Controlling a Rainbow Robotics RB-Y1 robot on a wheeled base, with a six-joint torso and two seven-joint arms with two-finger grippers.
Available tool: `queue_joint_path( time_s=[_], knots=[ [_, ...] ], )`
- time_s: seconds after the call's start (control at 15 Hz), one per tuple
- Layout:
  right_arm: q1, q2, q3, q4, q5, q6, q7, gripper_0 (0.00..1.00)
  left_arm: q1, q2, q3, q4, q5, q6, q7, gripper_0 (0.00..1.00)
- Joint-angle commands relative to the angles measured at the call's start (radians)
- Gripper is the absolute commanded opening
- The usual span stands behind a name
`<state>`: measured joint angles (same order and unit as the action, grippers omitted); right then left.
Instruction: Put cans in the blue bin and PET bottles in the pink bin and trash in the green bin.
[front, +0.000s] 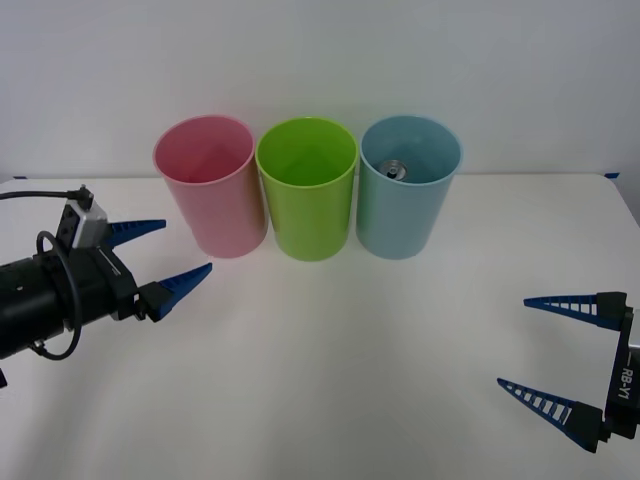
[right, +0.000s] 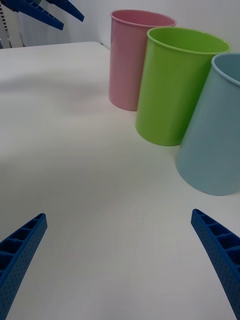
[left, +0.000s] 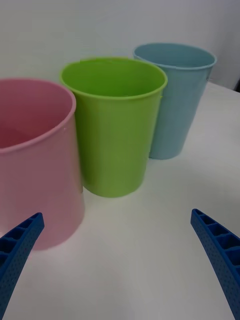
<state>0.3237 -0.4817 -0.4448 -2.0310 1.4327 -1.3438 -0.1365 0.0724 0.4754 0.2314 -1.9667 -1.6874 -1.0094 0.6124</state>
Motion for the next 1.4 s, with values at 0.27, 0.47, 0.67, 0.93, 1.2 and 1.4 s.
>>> queue_joint_path(
  time_s=[0.27,0.47,0.67,0.93,1.2,1.4],
  knots=[
    [0.0,0.0,0.0,0.0,0.0,0.0,0.0,1.0,0.095,-0.035,-0.026,-0.034,-0.094,-0.001,0.03,1.0],
    [0.0,0.0,0.0,0.0,0.0,0.0,0.0,1.0,0.147,-0.037,-0.034,-0.052,-0.094,-0.001,0.038,1.0],
    [0.0,0.0,0.0,0.0,0.0,0.0,0.0,1.0,0.188,-0.037,-0.038,-0.052,-0.095,-0.001,0.033,1.0],
    [0.0,0.0,0.0,0.0,0.0,0.0,0.0,1.0,0.222,-0.035,-0.037,-0.052,-0.115,-0.001,0.03,1.0],
    [0.0,0.0,0.0,0.0,0.0,0.0,0.0,1.0,0.222,-0.035,-0.038,-0.054,-0.124,-0.001,0.029,1.0],
    [0.0,0.0,0.0,0.0,0.0,0.0,0.0,1.0,0.222,-0.035,-0.038,-0.054,-0.124,-0.001,0.029,1.0]
  ],
)
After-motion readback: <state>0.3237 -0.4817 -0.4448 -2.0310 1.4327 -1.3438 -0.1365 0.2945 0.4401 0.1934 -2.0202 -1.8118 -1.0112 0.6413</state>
